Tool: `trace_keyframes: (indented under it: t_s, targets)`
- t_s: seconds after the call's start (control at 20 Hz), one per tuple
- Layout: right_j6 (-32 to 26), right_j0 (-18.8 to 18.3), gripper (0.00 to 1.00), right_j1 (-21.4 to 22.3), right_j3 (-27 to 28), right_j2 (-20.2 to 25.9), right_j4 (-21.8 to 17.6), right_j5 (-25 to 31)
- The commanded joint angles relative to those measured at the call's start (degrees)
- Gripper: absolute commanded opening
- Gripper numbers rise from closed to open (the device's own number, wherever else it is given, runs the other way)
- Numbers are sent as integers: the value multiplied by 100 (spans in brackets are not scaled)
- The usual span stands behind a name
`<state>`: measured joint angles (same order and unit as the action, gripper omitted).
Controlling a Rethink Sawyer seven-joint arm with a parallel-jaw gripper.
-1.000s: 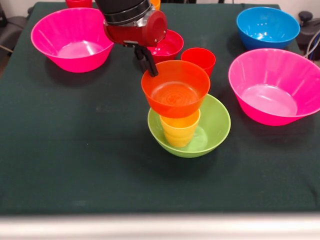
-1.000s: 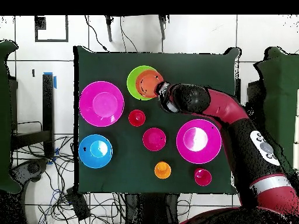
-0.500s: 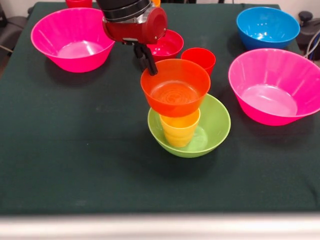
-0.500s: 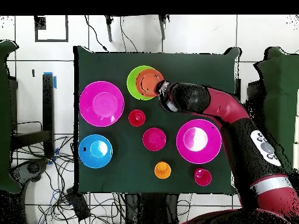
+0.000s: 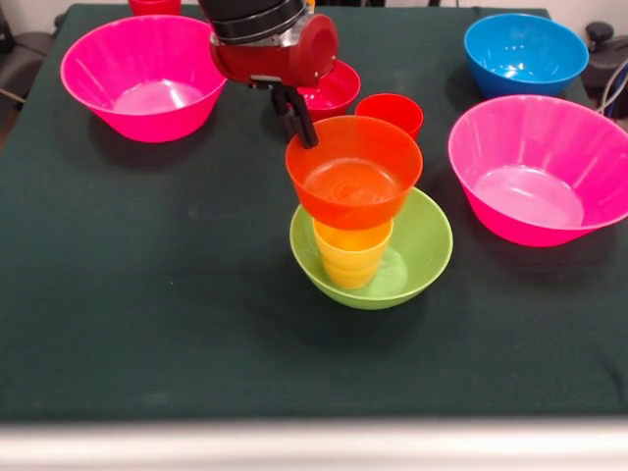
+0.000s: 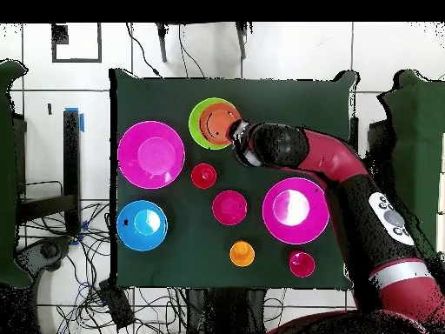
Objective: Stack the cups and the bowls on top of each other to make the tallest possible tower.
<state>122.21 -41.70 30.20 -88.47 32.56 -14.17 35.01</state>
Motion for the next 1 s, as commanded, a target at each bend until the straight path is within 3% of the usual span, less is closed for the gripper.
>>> trace_keyframes:
  t_s: [0.05,0.5,1.0]
  targets:
    - [-444,347,0,-191,380,79,-254,76]
    - [-491,464,0,-270,675,-4,-251,247]
    - [-712,357,0,-138,654,-61,-320,474]
